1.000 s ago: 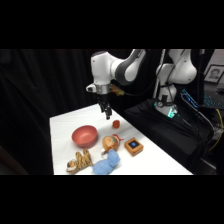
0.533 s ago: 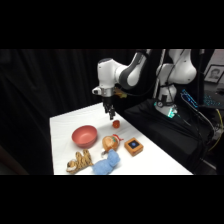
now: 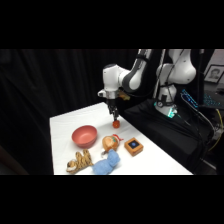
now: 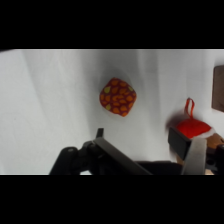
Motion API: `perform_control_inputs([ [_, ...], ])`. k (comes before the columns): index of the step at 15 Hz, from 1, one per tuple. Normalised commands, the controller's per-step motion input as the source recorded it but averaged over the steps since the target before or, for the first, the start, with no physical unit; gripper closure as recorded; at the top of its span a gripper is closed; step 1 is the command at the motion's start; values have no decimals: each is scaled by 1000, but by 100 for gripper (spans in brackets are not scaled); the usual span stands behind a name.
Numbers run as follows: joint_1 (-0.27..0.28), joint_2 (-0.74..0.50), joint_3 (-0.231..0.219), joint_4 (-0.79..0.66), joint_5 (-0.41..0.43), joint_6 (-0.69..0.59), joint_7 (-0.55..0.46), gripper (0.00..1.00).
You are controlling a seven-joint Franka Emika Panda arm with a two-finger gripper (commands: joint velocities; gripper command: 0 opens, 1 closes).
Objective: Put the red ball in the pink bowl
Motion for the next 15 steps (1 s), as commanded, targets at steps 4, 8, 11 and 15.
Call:
perform_control_inputs([
  [4, -31, -22, -11, -178, 132, 289, -150, 0],
  [8, -38, 70, -19, -104, 92, 308, -125, 0],
  [11, -39, 134, -34, -77, 37, 414, -64, 0],
  [15, -59, 139, -3, -50, 60, 326, -78, 0],
])
